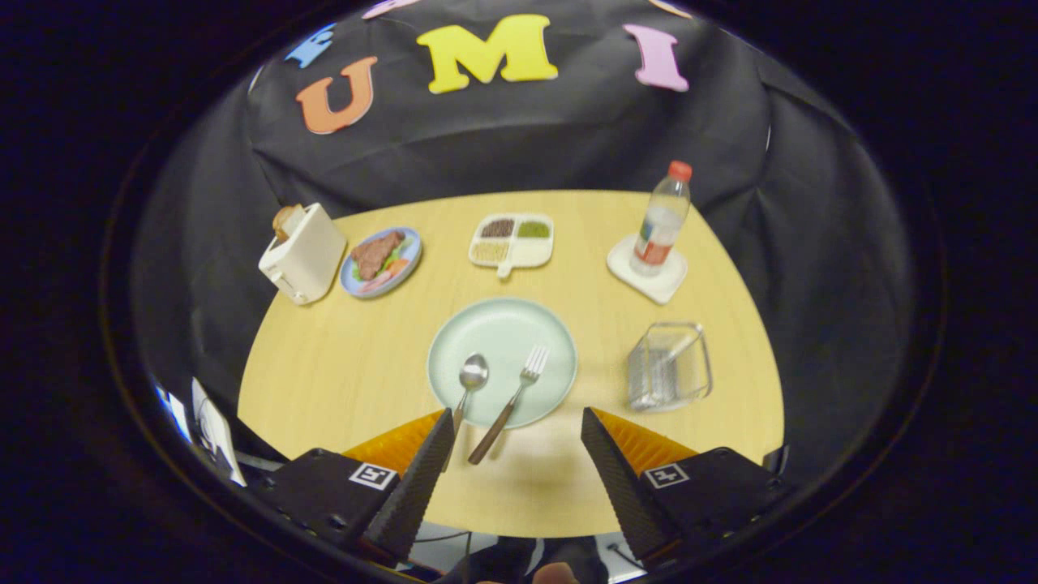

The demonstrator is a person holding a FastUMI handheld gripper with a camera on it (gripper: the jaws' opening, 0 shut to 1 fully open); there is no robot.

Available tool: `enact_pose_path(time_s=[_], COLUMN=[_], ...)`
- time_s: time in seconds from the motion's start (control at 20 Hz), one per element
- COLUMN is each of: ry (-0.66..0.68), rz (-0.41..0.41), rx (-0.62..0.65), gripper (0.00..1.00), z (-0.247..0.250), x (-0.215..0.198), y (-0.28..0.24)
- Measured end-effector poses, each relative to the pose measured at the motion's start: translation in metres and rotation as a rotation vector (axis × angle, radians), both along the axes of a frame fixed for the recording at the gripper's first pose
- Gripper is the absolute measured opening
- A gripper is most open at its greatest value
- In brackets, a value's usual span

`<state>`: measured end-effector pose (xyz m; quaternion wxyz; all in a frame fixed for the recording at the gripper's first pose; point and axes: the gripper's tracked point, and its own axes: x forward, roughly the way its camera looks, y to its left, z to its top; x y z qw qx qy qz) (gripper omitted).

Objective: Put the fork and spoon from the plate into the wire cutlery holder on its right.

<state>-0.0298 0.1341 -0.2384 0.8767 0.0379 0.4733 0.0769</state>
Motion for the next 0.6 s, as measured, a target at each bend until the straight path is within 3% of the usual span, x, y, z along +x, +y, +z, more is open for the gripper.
enact_pose_path(time_s=[0.25, 0.45, 0.6], ry=[0.221, 0.259, 0.294], rz=[-0.027, -0.030, -0.047], rx=[0.003, -0.054, -0.061], gripper=[0.96, 0.96, 0.87], z=[-0.048, -0.071, -0.087], x=[-0.006, 0.008, 0.013], y=[0.010, 0.015, 0.021])
